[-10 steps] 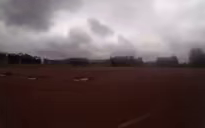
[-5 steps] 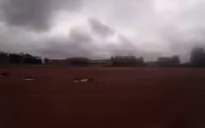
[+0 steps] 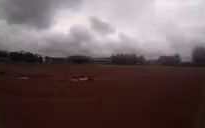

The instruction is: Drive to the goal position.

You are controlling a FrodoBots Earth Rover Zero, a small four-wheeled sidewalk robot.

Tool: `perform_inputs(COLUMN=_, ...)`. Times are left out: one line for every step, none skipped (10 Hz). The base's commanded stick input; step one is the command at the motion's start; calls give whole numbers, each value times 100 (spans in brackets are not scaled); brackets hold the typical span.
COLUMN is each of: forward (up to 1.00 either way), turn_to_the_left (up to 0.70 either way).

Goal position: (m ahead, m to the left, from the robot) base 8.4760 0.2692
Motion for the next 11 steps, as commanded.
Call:
perform_inputs(forward=70, turn_to_the_left=0)
perform_inputs(forward=70, turn_to_the_left=0)
perform_inputs(forward=70, turn_to_the_left=0)
perform_inputs(forward=70, turn_to_the_left=0)
perform_inputs(forward=70, turn_to_the_left=0)
perform_inputs(forward=70, turn_to_the_left=0)
perform_inputs(forward=70, turn_to_the_left=0)
perform_inputs(forward=70, turn_to_the_left=0)
perform_inputs(forward=70, turn_to_the_left=0)
perform_inputs(forward=70, turn_to_the_left=0)
perform_inputs(forward=70, turn_to_the_left=0)
